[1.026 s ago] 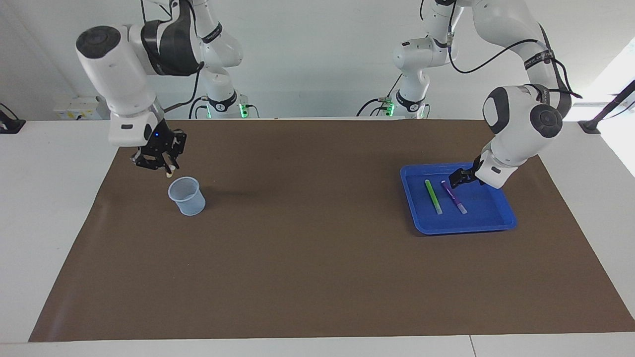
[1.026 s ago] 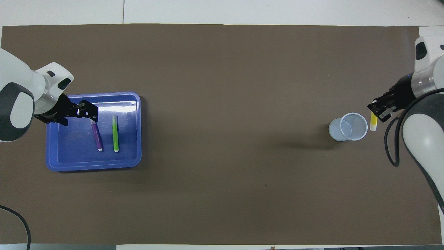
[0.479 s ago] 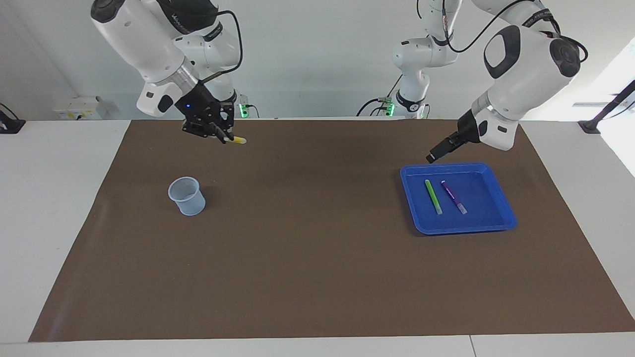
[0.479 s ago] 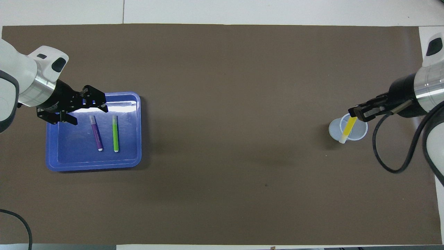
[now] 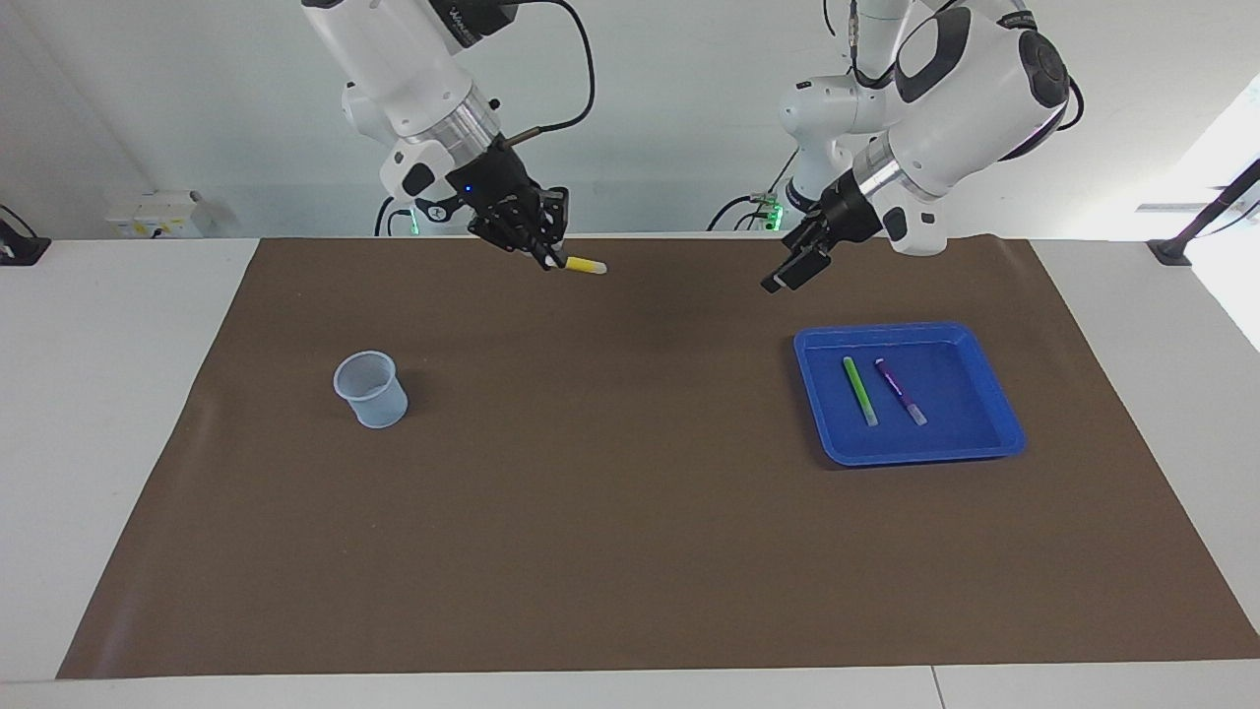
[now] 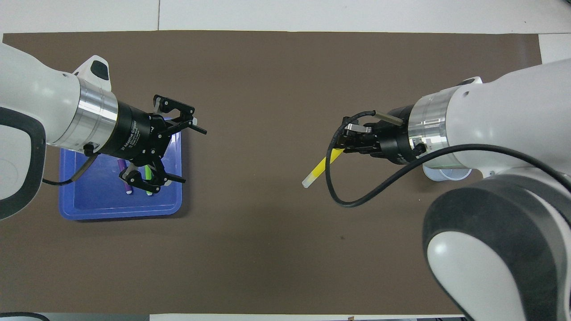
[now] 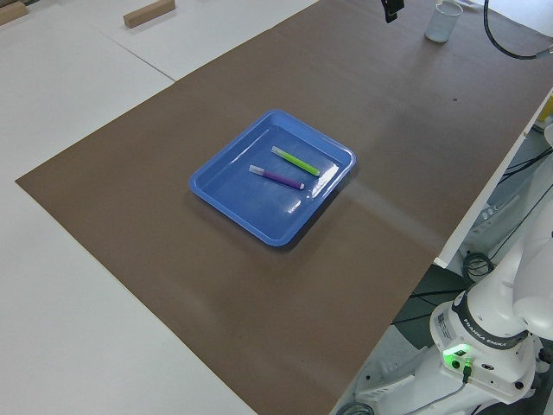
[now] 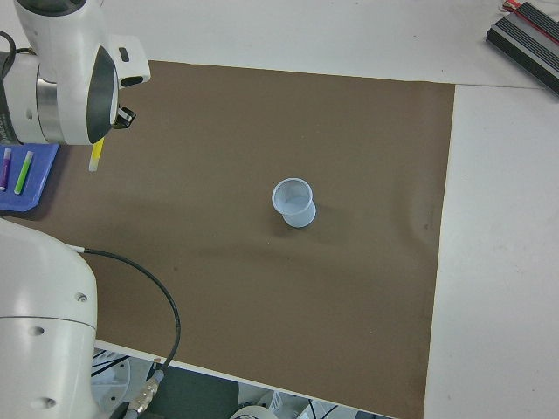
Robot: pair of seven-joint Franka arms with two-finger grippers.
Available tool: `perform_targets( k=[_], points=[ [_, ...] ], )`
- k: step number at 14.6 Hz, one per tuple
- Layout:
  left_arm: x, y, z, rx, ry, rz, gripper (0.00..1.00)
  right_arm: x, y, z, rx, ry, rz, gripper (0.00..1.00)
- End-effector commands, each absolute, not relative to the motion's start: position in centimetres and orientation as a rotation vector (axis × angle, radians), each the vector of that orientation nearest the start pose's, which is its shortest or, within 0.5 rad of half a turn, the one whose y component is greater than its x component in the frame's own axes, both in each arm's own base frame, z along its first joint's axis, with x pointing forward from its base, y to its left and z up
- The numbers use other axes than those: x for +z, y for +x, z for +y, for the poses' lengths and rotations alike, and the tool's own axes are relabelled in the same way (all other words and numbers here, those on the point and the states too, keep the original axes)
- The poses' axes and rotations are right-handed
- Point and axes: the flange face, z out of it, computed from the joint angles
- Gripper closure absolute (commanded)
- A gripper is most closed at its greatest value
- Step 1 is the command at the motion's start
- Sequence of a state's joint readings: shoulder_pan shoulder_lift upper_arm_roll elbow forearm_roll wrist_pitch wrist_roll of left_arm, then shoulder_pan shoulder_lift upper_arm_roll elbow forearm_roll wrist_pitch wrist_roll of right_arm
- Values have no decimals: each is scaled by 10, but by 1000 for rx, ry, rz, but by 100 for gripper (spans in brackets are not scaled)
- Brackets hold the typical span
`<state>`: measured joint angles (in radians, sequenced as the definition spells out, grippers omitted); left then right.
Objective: Right arm passes pens to left for tray arrangement
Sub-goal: 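Lift the yellow pen with the right gripper while the left gripper opens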
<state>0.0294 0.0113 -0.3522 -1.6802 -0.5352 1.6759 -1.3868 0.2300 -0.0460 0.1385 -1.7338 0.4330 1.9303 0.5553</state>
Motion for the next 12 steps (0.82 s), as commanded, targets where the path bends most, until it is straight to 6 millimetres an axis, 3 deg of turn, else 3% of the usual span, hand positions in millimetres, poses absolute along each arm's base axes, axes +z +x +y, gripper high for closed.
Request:
perform_targets(
  k=[1, 3, 7, 12],
  points=[
    [598, 511, -251, 782, -2610, -2175, 0, 608, 506, 250, -42, -2572, 515, 100],
    [601, 508, -269, 801, -2389, -2396, 0, 606, 501, 260, -29, -2525, 588, 100],
    [596, 492, -296, 836, -2078, -2586, 0, 607, 493, 286, -60, -2439, 708, 100],
    [583, 459, -329, 821, -2004, -2621, 0, 610, 483, 306, -54, -2412, 731, 100]
  ],
)
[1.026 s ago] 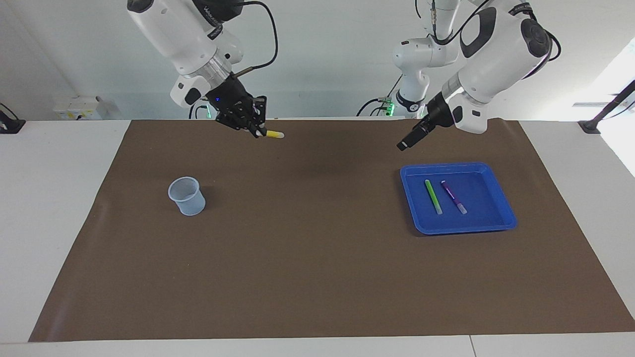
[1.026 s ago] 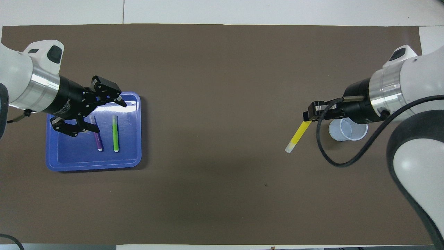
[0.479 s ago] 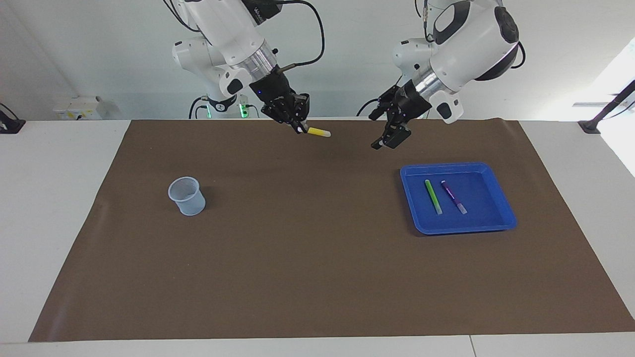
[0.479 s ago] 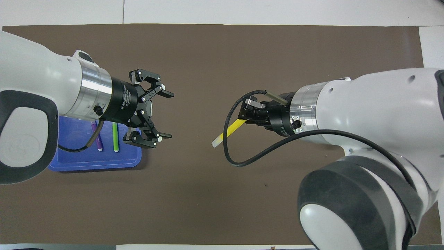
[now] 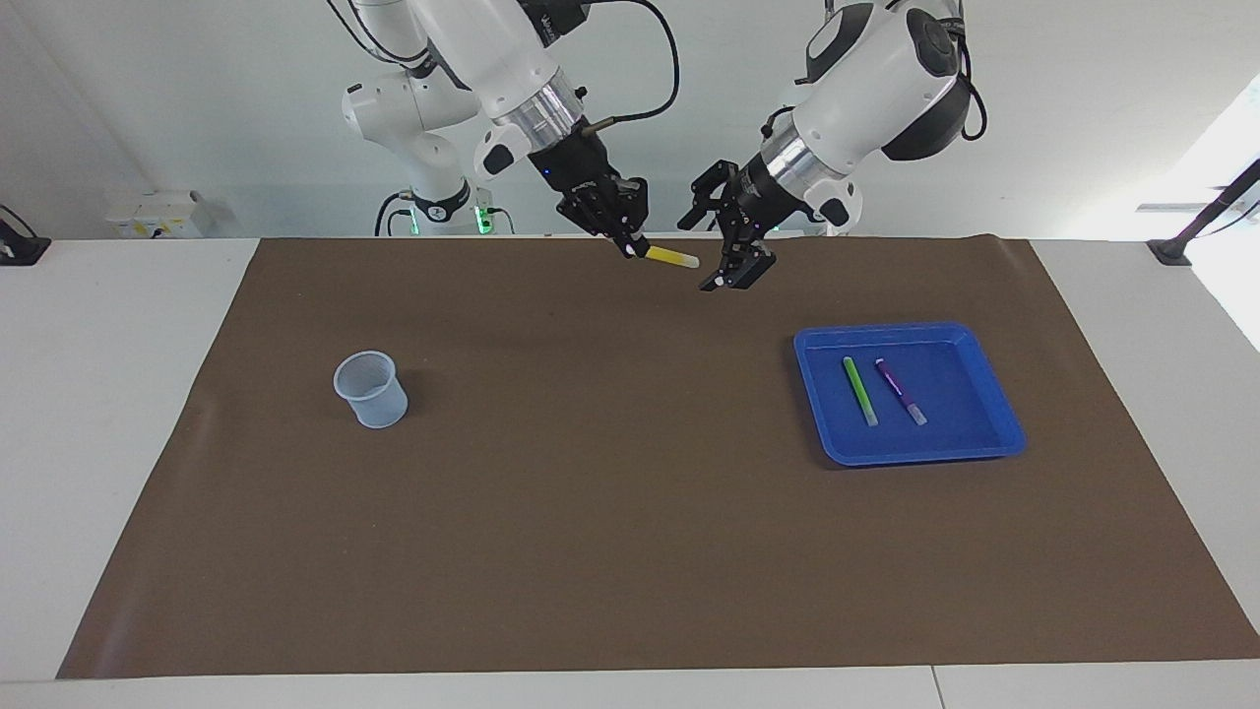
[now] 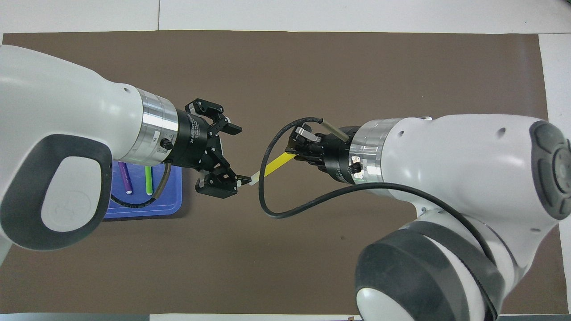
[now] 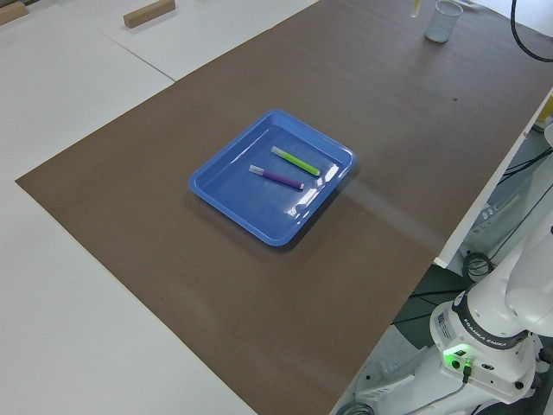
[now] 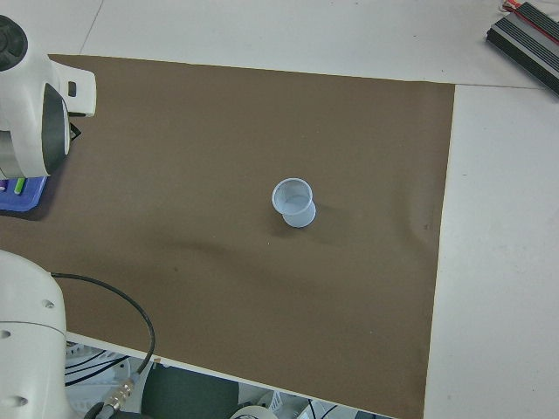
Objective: Right arm passes pens to left for tray arrangement
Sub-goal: 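Lift the yellow pen with the right gripper while the left gripper opens, then close the left gripper on the yellow pen held by the right gripper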
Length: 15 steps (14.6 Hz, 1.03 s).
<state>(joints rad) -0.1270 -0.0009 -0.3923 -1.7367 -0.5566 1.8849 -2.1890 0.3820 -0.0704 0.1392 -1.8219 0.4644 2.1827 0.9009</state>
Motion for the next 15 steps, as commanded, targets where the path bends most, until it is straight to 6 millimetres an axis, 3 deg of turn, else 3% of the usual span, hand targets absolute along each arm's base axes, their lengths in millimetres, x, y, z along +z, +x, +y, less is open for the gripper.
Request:
perform_targets(
  k=[1, 5, 7, 12, 15],
  points=[
    [581, 454, -332, -692, 1700, 2226, 0, 607, 481, 307, -59, -2410, 730, 100],
    [576, 452, -334, -687, 1667, 2250, 0, 603, 477, 306, -77, -2409, 726, 100],
    [577, 451, -333, -683, 1670, 2247, 8, 604, 478, 306, -80, -2407, 725, 100],
    [579, 445, -339, -682, 1682, 2241, 47, 603, 478, 305, -82, -2408, 723, 100],
    [582, 444, -338, -677, 1678, 2239, 64, 603, 478, 305, -85, -2407, 721, 100]
  ],
)
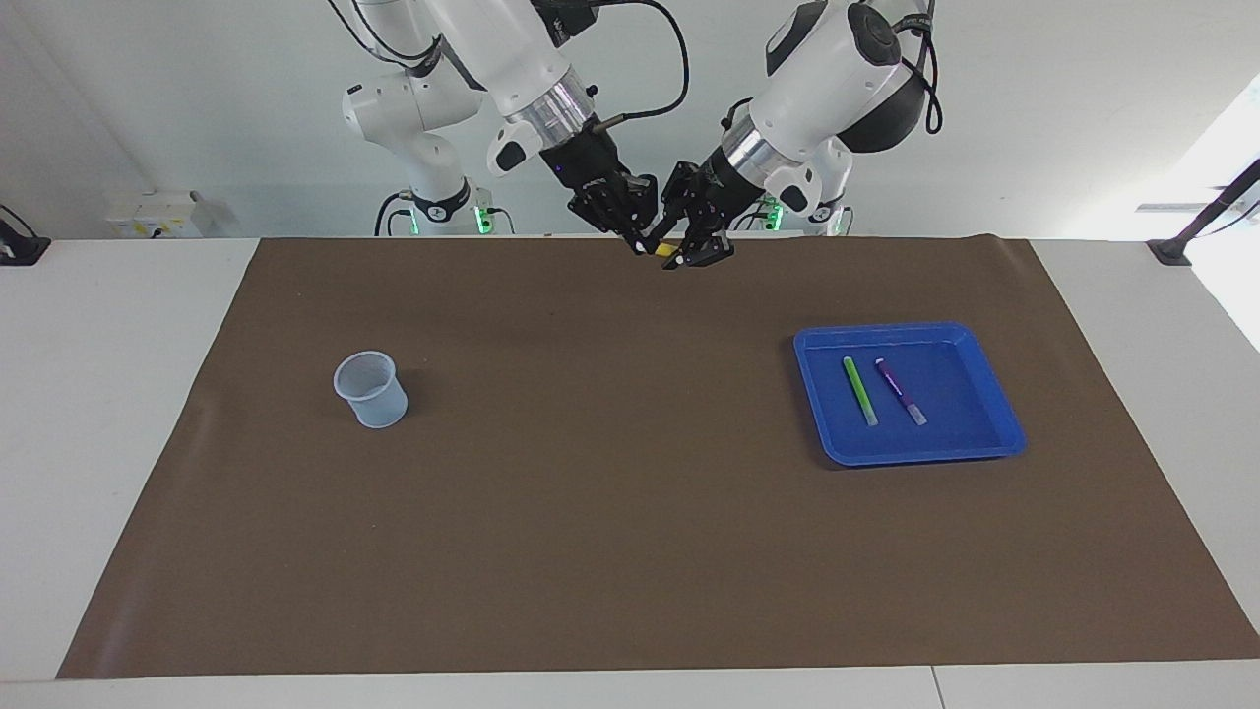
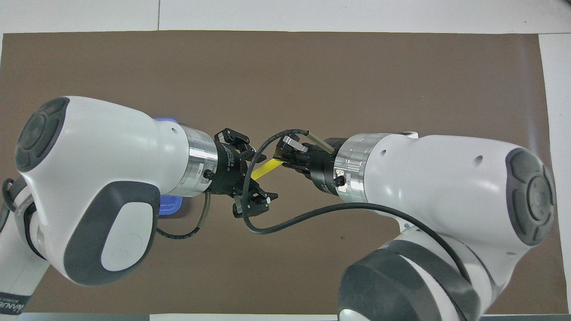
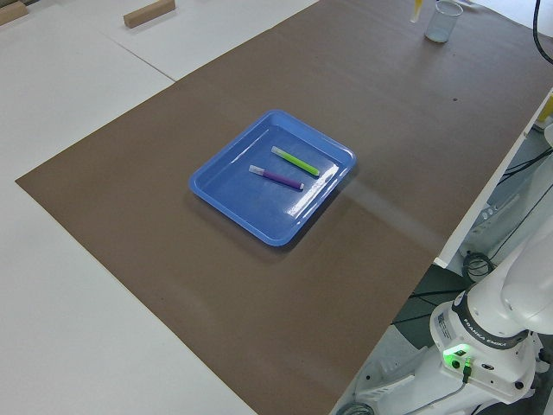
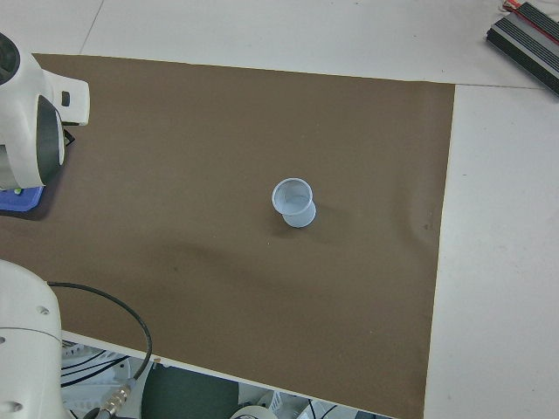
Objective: Right arm passes pens to left for tray arrangement
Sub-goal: 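Close the left gripper on the yellow pen held by the right gripper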
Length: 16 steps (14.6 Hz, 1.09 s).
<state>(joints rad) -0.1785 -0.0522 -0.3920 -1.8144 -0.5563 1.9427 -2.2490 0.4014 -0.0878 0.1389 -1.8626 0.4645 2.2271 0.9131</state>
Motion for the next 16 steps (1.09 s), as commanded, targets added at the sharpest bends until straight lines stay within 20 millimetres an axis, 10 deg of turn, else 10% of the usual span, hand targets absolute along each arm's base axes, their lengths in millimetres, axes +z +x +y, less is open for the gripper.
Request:
perform_targets(
  k=[1, 4, 8, 9, 10, 11, 16],
  points=[
    [582, 445, -337, -677, 1676, 2240, 71, 603, 478, 305, -85, -2407, 721, 100],
    [583, 447, -334, -674, 1665, 2244, 100, 603, 478, 305, -85, -2407, 721, 100],
    [585, 451, -332, -657, 1650, 2234, 100, 603, 478, 305, -82, -2408, 723, 100],
    [586, 451, -332, -656, 1647, 2233, 100, 603, 478, 304, -81, -2408, 724, 89],
    [586, 452, -331, -656, 1645, 2234, 100, 602, 479, 304, -80, -2409, 725, 57],
    [585, 453, -331, -657, 1643, 2237, 100, 602, 479, 305, -76, -2408, 732, 1],
    [584, 461, -319, -643, 1632, 2239, 100, 601, 484, 296, -95, -2435, 680, 0]
  ],
)
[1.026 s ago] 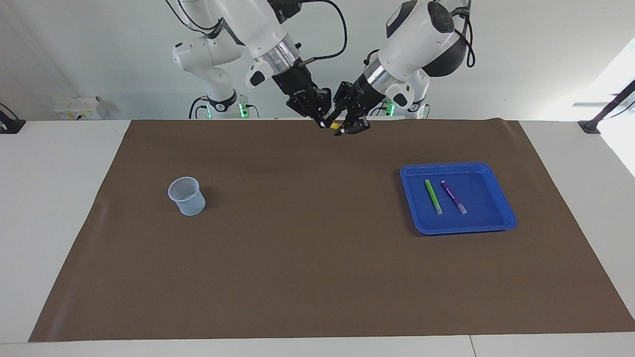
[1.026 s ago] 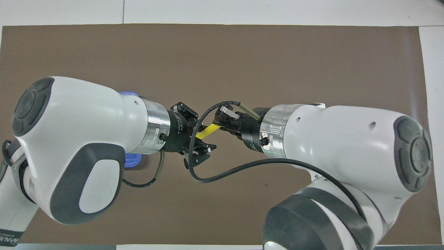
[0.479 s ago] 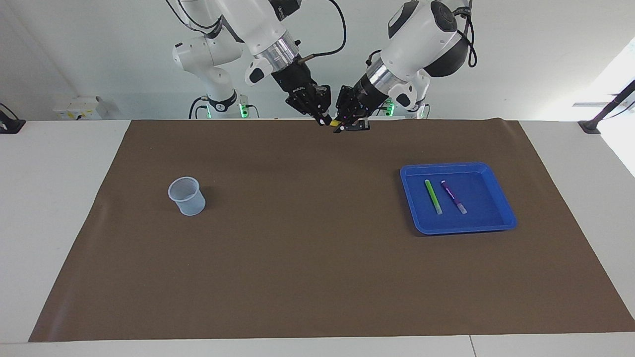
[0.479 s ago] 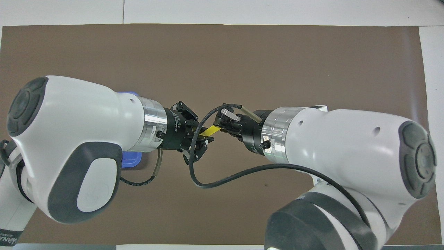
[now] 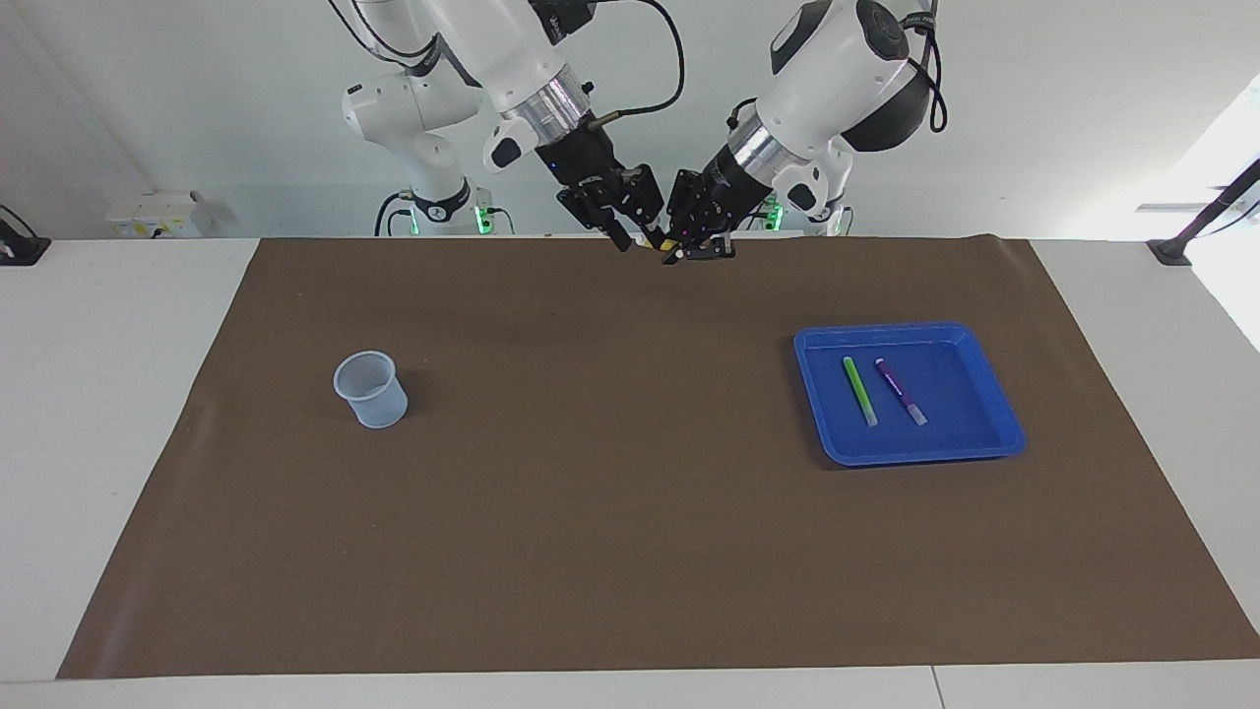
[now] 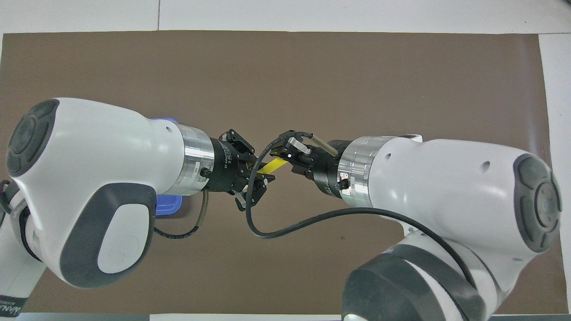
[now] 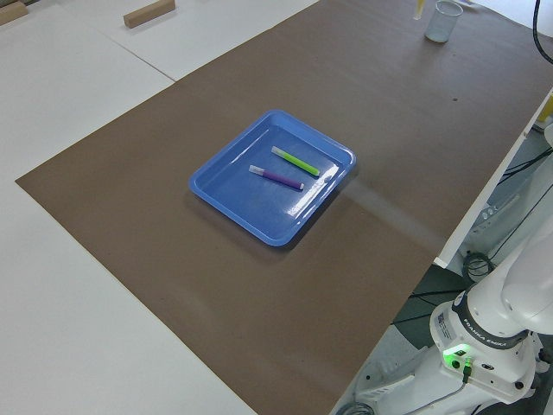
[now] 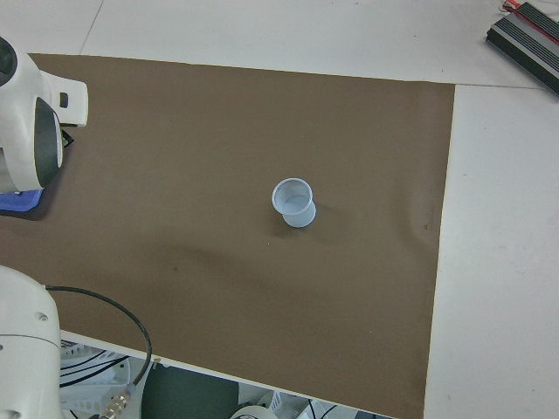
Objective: Right arm passes pens to left for tray arrangement
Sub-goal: 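Close the left gripper on the yellow pen held by the right gripper, then release the pen with the right gripper while the left gripper withdraws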
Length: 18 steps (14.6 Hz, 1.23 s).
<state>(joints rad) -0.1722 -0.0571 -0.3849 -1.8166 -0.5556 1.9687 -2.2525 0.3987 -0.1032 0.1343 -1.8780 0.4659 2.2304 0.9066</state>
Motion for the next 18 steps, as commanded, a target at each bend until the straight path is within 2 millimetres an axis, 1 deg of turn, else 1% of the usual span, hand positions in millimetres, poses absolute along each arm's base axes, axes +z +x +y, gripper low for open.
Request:
perform_targets(
  k=[1, 3, 4, 7, 8, 11, 13, 14, 15, 16, 17, 18],
  points=[
    [584, 462, -317, -637, 1634, 2235, 100, 598, 489, 286, -105, -2466, 639, 0],
    [583, 469, -307, -606, 1665, 2203, 100, 595, 500, 250, -28, -2539, 655, 0],
    [581, 470, -304, -593, 1702, 2170, 100, 595, 505, 233, -26, -2594, 631, 0],
    [576, 488, -272, -529, 1814, 2041, 100, 588, 515, 184, -26, -2725, 575, 0],
    [572, 494, -258, -504, 1867, 1987, 100, 586, 518, 168, -23, -2753, 554, 0],
    [550, 499, -216, -438, 2082, 1771, 100, 575, 523, 116, -38, -2929, 410, 0],
    [536, 499, -177, -420, 2266, 1562, 100, 572, 523, 81, 9, -3020, 275, 0],
    [530, 496, -155, -377, 2383, 1431, 100, 569, 524, 59, 29, -3044, 231, 0],
    [521, 495, -138, -354, 2479, 1329, 100, 567, 524, 44, 41, -3069, 184, 0],
    [515, 496, -122, -340, 2546, 1244, 100, 558, 525, 39, 85, -3104, 140, 0],
    [511, 497, -109, -315, 2611, 1151, 100, 543, 529, 36, 171, -3140, 118, 0],
    [506, 499, -95, -292, 2664, 1076, 100, 543, 534, 34, 198, -3168, 104, 0]
  ],
)
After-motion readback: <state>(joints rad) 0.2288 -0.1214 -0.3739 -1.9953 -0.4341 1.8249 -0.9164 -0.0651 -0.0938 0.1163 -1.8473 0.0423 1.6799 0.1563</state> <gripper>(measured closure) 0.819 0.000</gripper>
